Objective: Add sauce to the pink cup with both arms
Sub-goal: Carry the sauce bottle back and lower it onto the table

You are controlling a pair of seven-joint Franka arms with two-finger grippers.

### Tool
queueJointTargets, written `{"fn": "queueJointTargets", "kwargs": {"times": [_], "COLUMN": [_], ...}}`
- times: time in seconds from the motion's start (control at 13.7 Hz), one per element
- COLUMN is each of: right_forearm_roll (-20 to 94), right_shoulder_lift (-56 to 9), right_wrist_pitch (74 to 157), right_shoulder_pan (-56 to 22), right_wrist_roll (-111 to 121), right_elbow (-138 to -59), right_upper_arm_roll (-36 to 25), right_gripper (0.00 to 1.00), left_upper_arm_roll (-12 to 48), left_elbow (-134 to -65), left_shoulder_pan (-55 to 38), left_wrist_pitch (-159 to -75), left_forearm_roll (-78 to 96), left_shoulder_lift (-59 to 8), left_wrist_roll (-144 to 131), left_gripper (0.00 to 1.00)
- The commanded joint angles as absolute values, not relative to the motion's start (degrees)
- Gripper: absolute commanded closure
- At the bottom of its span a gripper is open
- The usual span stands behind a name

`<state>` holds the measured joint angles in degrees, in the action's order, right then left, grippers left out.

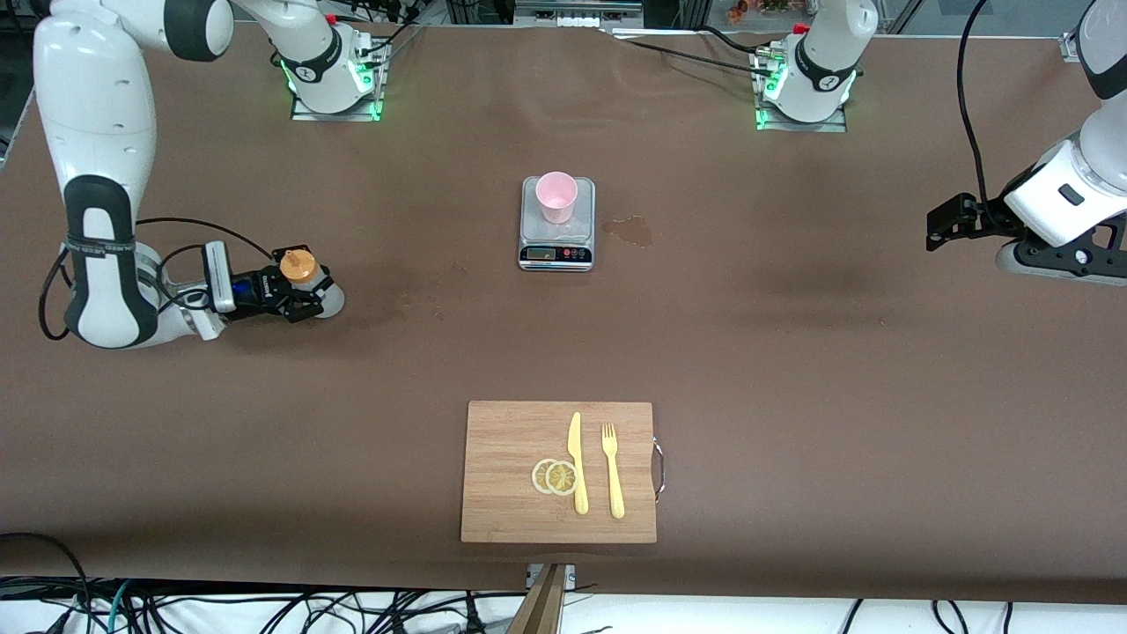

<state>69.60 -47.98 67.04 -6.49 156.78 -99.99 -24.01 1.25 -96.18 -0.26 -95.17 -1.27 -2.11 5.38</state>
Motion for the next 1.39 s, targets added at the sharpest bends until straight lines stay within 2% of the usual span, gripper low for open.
{"fn": "queueJointTargets", "kwargs": {"times": [0.0, 0.15, 0.22, 0.29, 0.37, 0.8, 1.1, 1.31], "right_forearm_roll": [72.42, 72.94, 73.56, 73.56, 73.65, 71.38, 64.97, 60.31], "right_shoulder_lift": [-51.50, -52.90, -53.52, -53.96, -54.23, -54.32, -53.62, -50.29], "right_wrist_pitch": [64.69, 64.69, 64.69, 64.60, 64.51, 64.34, 63.72, 63.81], "right_shoulder_pan": [-5.45, -4.57, -4.57, -4.57, -4.40, -1.06, 1.40, 1.76], "right_wrist_roll": [162.24, 162.77, 163.38, 163.56, 163.56, 163.21, 162.60, 159.01], "right_elbow": [-98.26, -98.35, -98.35, -98.35, -98.61, -97.13, -91.34, -87.63], "right_upper_arm_roll": [-21.98, -20.31, -20.22, -20.21, -20.13, -19.16, -19.60, -21.17], "right_gripper": [1.00, 0.93, 0.83, 0.68, 0.01, 0.00, 0.00, 0.00], "left_upper_arm_roll": [1.06, 1.14, 1.06, 1.05, 1.05, 1.05, 1.05, 1.05], "left_elbow": [-94.75, -94.75, -94.75, -94.75, -94.75, -94.75, -94.75, -94.75], "left_shoulder_pan": [-0.26, -0.26, -0.26, -0.26, -0.26, -0.26, -0.26, -0.26], "left_wrist_pitch": [-93.78, -93.87, -93.87, -93.87, -93.87, -93.87, -93.87, -93.87], "left_forearm_roll": [-0.97, -0.97, -0.97, -0.97, -0.97, -1.05, -1.05, -1.05], "left_shoulder_lift": [-2.55, -2.55, -2.55, -2.55, -2.55, -2.55, -2.55, -2.55], "left_wrist_roll": [6.06, 5.89, 5.89, 5.89, 5.98, 5.89, 5.98, 6.15], "left_gripper": [0.00, 0.00, 0.00, 0.00, 0.00, 0.00, 0.00, 0.00]}}
